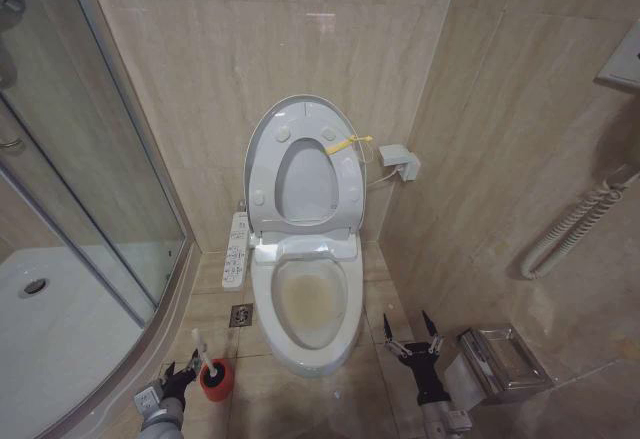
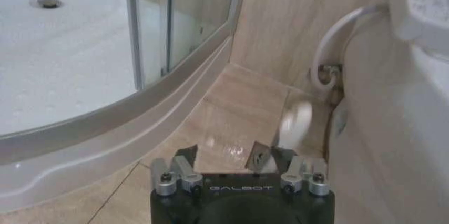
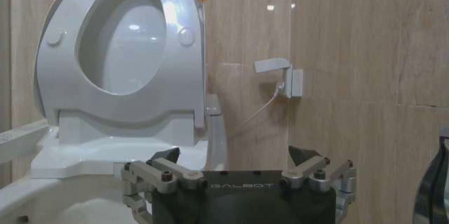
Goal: Open the toilet lid, clean the toilet bowl with a toilet brush, close the toilet lid, and flush.
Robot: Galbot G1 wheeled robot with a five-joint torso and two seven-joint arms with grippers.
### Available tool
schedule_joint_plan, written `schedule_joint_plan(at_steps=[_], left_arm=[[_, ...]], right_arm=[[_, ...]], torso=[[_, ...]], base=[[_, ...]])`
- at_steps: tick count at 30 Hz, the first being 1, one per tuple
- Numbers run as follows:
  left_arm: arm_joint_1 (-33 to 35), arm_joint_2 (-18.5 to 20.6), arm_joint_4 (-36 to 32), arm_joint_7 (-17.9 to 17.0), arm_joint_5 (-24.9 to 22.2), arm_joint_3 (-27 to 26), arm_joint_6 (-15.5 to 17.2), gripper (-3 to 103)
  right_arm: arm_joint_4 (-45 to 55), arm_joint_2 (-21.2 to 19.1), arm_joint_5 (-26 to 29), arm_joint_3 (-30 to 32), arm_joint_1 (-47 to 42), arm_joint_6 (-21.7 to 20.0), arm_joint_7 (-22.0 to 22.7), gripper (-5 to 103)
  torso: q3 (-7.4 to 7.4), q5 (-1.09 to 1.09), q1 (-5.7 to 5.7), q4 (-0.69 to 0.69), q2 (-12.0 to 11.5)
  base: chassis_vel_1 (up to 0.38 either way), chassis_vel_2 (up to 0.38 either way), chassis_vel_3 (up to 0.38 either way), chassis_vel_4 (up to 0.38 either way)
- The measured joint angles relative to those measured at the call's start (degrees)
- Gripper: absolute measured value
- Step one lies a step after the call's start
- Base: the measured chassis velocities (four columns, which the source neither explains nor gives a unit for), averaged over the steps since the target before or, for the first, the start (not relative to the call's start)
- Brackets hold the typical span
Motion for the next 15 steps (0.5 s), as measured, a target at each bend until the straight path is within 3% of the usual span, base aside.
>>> schedule_joint_plan(at_steps=[1, 2, 8, 9, 15], left_arm=[[0.0, 0.0, 0.0, 0.0, 0.0, 0.0, 0.0, 51], [0.6, 0.1, -1.3, 0.0, 0.1, -0.5, 0.0, 78], [4.0, 0.8, -10.9, 0.6, 2.1, -1.9, -0.9, 78], [4.4, 0.9, -12.2, 0.8, 2.6, -2.1, -1.4, 99], [6.4, 1.1, -20.6, 2.3, 6.2, -2.5, -3.7, 99]], right_arm=[[0.0, 0.0, 0.0, 0.0, 0.0, 0.0, 0.0, 100], [0.1, 0.0, -0.1, 0.0, 0.0, 0.0, 0.0, 100], [0.8, 0.4, -0.4, 0.0, -0.7, 0.2, -0.1, 100], [1.0, 0.4, -0.4, 0.0, -0.7, 0.2, -0.1, 100], [1.7, 0.7, -0.5, 0.2, -1.1, 0.2, 0.1, 100]], torso=[[0.00, 0.00, 0.00, 0.00, 0.0], [0.00, 0.00, 0.00, -0.01, 0.0], [0.00, 0.00, 0.00, -0.01, 0.0], [0.00, 0.00, 0.00, 0.00, 0.0], [0.00, 0.01, 0.00, 0.00, 0.0]], base=[[0.000, 0.000, 0.000, 0.000], [0.000, 0.000, 0.000, 0.000], [0.000, 0.000, 0.000, 0.000], [0.000, 0.000, 0.000, 0.000], [0.000, 0.000, 0.000, 0.000]])
